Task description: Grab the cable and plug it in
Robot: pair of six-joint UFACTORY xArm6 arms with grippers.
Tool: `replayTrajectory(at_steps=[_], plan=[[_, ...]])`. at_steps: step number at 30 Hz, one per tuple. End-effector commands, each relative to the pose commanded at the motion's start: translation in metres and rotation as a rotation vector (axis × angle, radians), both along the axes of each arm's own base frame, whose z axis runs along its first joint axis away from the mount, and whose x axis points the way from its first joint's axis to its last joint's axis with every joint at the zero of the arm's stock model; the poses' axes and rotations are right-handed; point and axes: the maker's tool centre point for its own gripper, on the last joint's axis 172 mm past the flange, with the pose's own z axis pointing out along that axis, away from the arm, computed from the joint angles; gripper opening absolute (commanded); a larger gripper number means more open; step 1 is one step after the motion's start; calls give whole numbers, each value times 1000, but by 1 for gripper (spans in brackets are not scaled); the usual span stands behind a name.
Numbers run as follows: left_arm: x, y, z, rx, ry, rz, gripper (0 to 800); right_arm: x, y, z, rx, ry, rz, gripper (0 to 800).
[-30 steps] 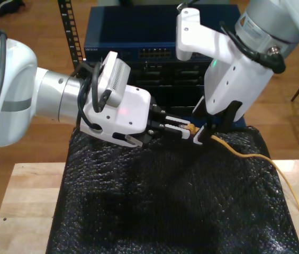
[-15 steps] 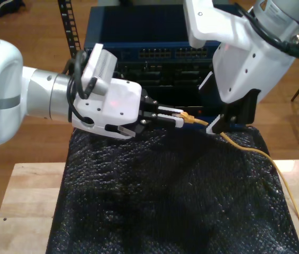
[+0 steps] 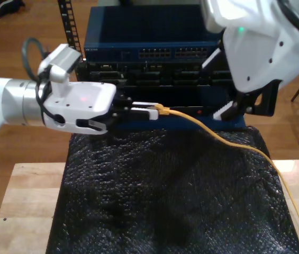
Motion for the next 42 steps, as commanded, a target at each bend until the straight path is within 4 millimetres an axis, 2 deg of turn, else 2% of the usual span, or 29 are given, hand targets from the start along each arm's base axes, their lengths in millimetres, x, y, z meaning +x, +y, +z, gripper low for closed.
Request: replayTrajectory(at_steps=[3,11,17,21,25,30,37,42], plan=[[-2,6,2,-25,25,-8,3,-4,6,6,39,-62,39,777],[-9,10,5,-80,61,-43,3,-3,14,-4,116,-172,87,758],[0,10,14,-133,73,-17,3,-23,27,3,139,-223,178,743],[2,11,11,-139,109,-20,3,-36,34,14,182,-238,199,741],[-1,11,11,-154,125,-39,3,-44,40,16,200,-238,218,742],[-9,11,16,-177,141,-74,3,-43,41,18,204,-246,217,778],[-22,12,23,-220,161,-131,5,-29,41,24,219,-296,184,781],[-26,12,25,-232,162,-146,5,-28,48,14,223,-302,191,788]])
